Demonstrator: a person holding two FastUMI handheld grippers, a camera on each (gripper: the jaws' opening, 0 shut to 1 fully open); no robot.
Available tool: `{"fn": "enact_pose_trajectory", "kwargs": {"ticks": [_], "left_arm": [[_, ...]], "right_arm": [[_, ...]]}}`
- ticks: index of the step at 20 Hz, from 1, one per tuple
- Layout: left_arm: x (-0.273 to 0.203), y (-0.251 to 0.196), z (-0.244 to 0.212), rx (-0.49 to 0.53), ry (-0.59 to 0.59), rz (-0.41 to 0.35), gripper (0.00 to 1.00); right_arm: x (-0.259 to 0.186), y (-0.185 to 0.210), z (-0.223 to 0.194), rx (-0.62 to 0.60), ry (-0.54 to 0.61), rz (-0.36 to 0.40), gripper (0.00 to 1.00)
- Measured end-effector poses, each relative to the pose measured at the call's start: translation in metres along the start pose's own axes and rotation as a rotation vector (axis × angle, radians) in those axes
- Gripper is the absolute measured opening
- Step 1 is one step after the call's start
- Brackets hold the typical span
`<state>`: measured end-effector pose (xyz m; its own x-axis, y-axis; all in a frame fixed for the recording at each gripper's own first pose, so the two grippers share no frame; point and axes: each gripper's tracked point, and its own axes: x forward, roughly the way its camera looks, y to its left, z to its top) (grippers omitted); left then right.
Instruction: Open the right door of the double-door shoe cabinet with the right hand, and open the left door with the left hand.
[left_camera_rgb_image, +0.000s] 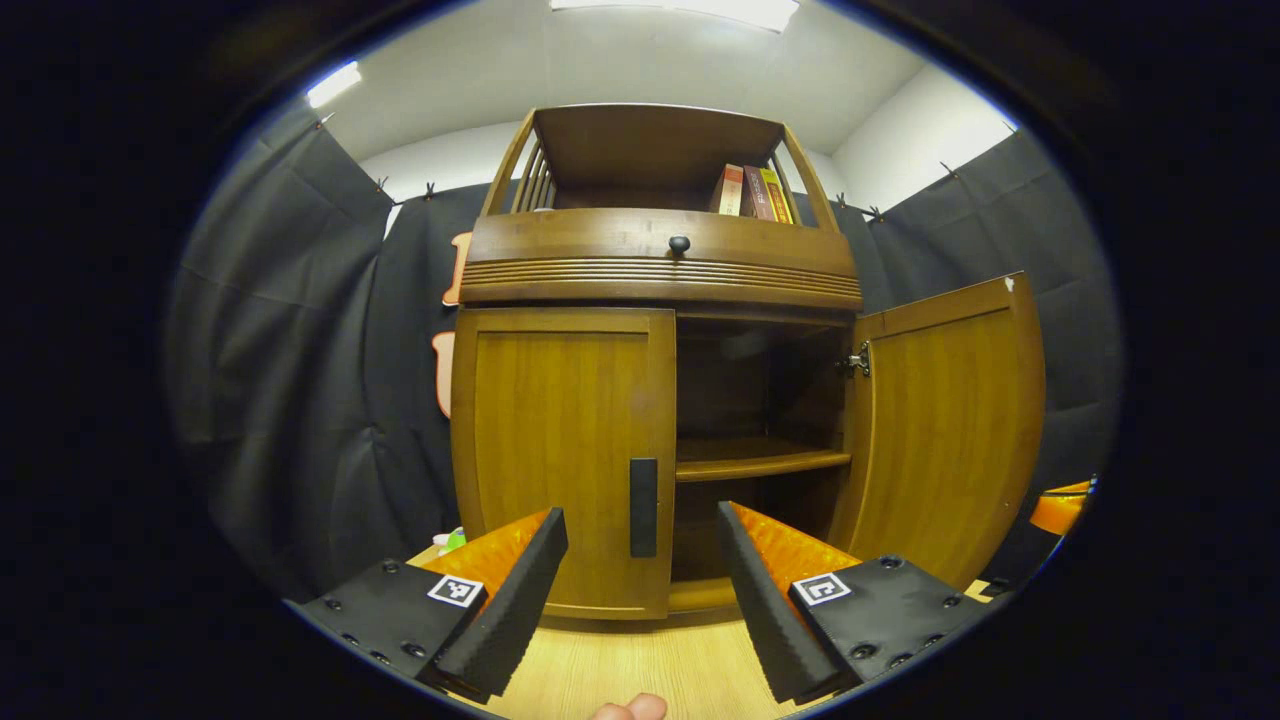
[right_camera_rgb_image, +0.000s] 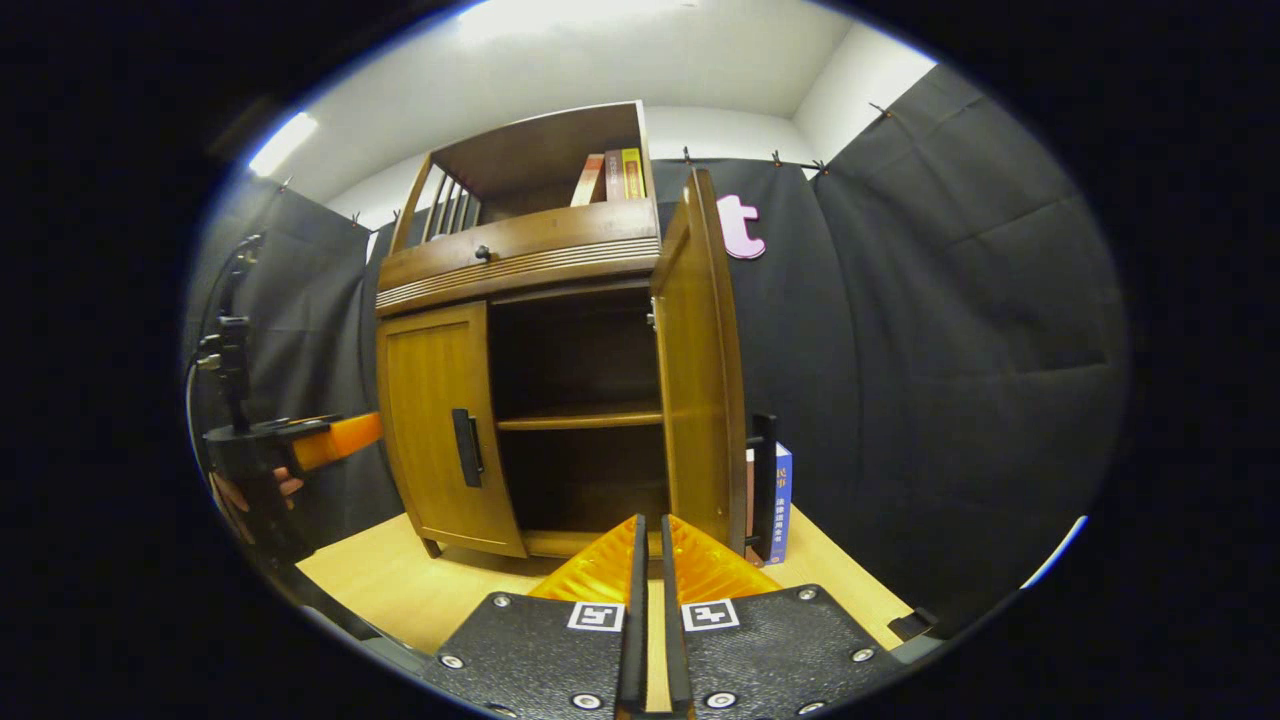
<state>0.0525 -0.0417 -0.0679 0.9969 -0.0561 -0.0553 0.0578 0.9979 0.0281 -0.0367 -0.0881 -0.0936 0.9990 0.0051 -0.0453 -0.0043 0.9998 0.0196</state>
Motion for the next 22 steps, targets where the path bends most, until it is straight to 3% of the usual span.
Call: {"fn": "enact_pose_trajectory", "kwargs": {"ticks": [3, 4, 7, 8, 9, 12, 13, 14, 22], "left_arm": [[0.034, 0.003, -0.007, -0.033, 0.002, -0.022, 0.95], [0.048, 0.002, -0.011, -0.042, 0.008, -0.034, 0.99], [0.081, -0.001, -0.022, -0.051, 0.03, -0.053, 0.95], [0.093, -0.004, -0.027, -0.049, 0.037, -0.059, 0.95], [0.106, -0.005, -0.031, -0.038, 0.046, -0.062, 0.95], [0.136, 0.0, -0.057, 0.009, 0.093, -0.017, 0.95], [0.142, 0.0, -0.064, 0.002, 0.107, -0.007, 0.95], [0.149, 0.003, -0.069, -0.002, 0.107, 0.009, 0.95], [0.187, 0.022, -0.094, 0.008, 0.122, 0.037, 0.95]], "right_arm": [[-0.008, 0.002, 0.0, -0.051, 0.011, -0.028, 0.43], [-0.007, 0.002, 0.0, -0.04, 0.015, -0.039, 0.56], [-0.009, 0.002, 0.003, 0.007, 0.01, -0.067, 0.92], [-0.009, 0.004, 0.004, 0.016, 0.01, -0.062, 1.0], [-0.01, 0.007, 0.004, 0.015, 0.013, -0.053, 0.92], [-0.018, 0.01, 0.001, -0.009, 0.036, -0.038, 0.92], [-0.02, 0.011, -0.001, -0.015, 0.043, -0.035, 1.0], [-0.02, 0.012, -0.005, -0.016, 0.052, -0.032, 0.92], [-0.016, 0.018, -0.008, -0.036, 0.062, -0.019, 0.92]]}}
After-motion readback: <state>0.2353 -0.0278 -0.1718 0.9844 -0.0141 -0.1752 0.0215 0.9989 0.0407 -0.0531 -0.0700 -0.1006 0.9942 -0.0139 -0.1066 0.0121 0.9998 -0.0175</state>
